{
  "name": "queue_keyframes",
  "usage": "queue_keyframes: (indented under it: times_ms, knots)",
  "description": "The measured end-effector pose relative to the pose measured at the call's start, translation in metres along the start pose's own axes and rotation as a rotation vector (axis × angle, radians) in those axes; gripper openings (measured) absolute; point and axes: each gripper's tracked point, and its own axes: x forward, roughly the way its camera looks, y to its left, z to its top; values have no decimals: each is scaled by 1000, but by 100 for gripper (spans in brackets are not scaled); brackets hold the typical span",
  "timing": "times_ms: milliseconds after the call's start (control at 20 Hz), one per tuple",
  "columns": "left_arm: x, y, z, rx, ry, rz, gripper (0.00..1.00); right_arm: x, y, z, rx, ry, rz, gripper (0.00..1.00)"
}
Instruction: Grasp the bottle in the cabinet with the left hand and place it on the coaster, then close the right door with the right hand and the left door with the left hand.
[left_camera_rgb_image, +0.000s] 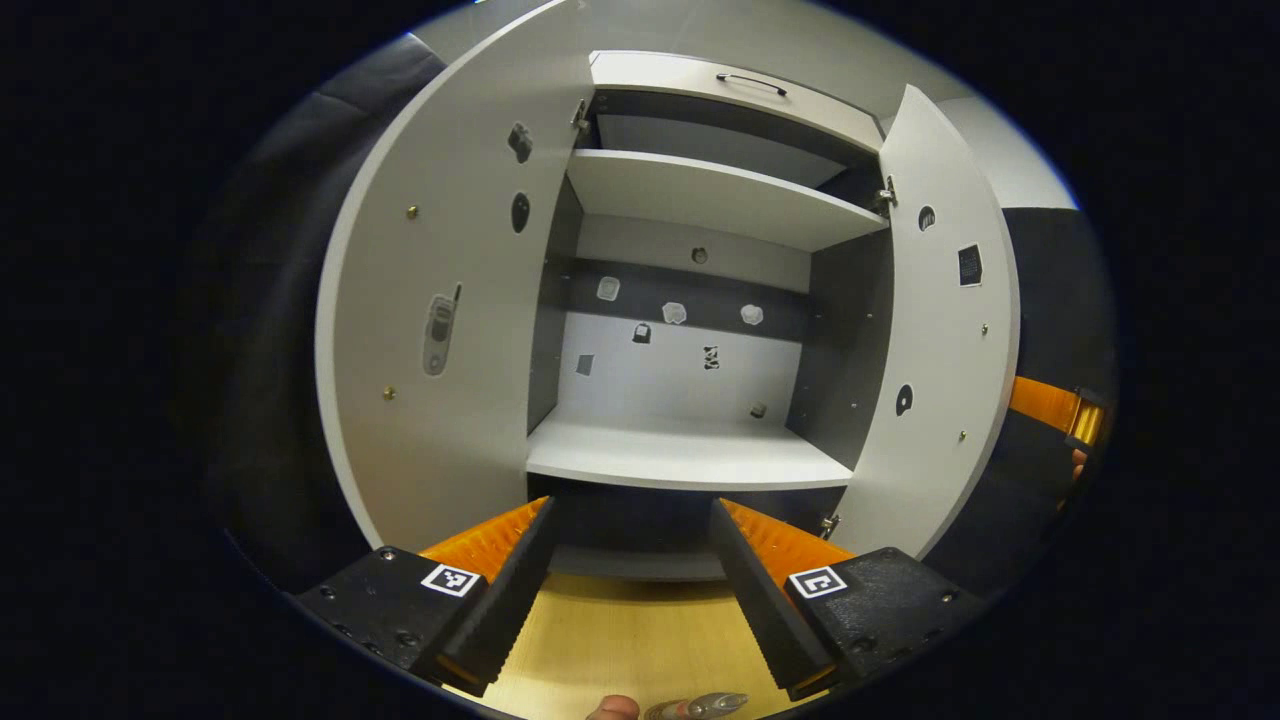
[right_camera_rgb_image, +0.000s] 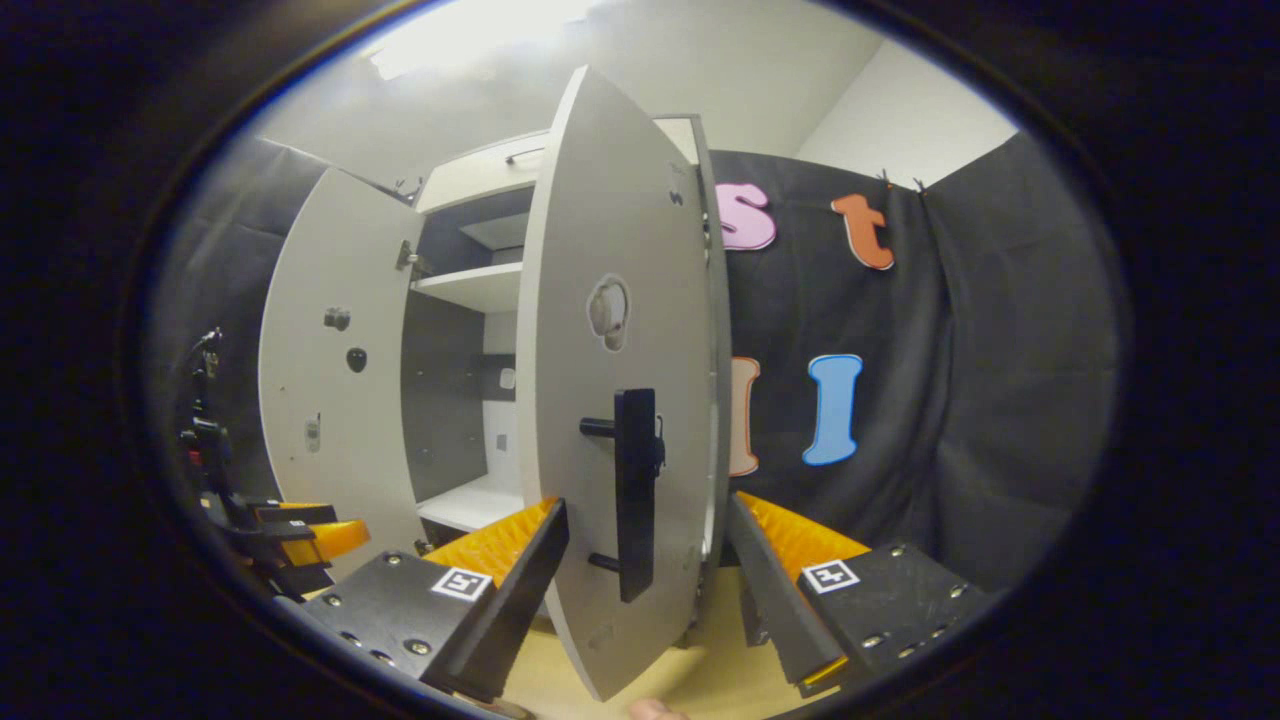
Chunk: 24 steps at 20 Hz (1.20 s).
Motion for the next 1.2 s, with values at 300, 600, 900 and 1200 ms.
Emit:
queue_keyframes:
  times_ms: [300, 600, 900, 1200]
  knots:
    - [-9, 29, 2, -22, -10, 73, 96, 20, 53, -10, 31, 38, 146, 98]
    - [-23, 47, 2, -24, -19, 122, 96, 20, 62, -4, 62, 25, 180, 97]
    - [-29, 60, 1, -30, -18, 156, 96, 21, 62, -3, 60, 23, 181, 97]
    - [-33, 69, 1, -19, -16, 188, 96, 21, 71, -7, 53, 36, 198, 97]
